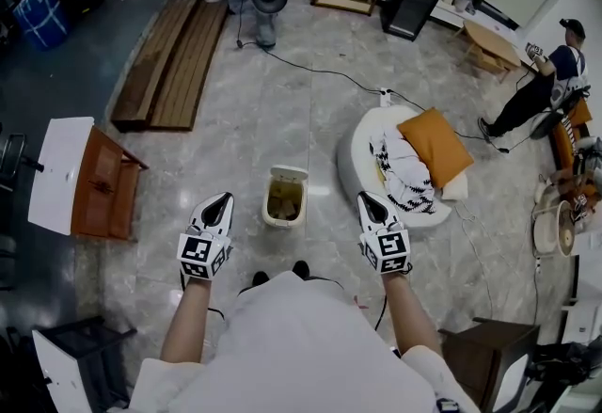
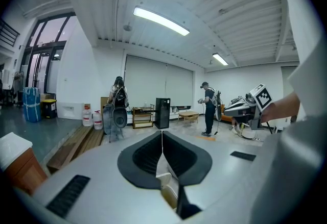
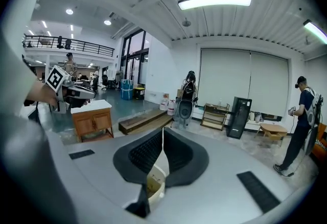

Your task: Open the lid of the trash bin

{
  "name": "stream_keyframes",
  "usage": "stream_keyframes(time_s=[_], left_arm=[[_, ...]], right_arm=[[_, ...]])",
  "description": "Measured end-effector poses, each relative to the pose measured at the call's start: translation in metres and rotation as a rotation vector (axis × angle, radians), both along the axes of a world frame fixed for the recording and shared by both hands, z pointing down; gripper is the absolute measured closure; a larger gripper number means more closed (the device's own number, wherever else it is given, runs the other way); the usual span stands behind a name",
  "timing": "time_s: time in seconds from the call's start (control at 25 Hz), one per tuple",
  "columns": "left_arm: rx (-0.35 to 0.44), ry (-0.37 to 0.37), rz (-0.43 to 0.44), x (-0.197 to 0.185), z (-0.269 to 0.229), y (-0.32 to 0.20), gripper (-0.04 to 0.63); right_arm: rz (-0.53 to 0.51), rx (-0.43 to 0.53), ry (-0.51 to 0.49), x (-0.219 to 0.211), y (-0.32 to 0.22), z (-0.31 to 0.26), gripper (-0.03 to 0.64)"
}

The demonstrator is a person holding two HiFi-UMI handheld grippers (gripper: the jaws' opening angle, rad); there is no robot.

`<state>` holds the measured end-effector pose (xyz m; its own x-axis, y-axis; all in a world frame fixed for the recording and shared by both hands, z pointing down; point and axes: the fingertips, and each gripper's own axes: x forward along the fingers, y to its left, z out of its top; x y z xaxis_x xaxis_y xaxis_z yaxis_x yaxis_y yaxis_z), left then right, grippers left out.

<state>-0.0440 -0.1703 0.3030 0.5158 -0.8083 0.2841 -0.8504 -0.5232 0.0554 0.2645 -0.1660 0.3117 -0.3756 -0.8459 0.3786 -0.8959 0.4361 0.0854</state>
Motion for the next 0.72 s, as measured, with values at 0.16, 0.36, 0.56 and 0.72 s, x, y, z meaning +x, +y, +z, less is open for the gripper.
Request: stream_keyframes(time_s=[0.16, 0.36, 0.56, 0.72], left_arm=[[0.004, 0.0, -0.001, 0.0025, -0.0011, 0.0024, 0.577], [0.001, -0.005, 0.001, 0.0044, 0.0012, 0.0016, 0.577], [0.001, -0.005, -0.004, 0.005, 0.0022, 0.0051, 0.577], [-0.007, -0.001, -0.005, 0.0088, 0.0041, 0.0067, 0.577]], right_arm=[[-0.005, 0.013, -0.004, 0.0004, 0.0013, -0.0046, 0.584], [-0.017, 0.013, -0.007, -0.0022, 0.003, -0.0039, 0.584], [-0.021, 0.008, 0.0, -0.0023, 0.0072, -0.0021, 0.584], [-0.017, 0.008, 0.002, 0.0023, 0.007, -0.0029, 0.584]])
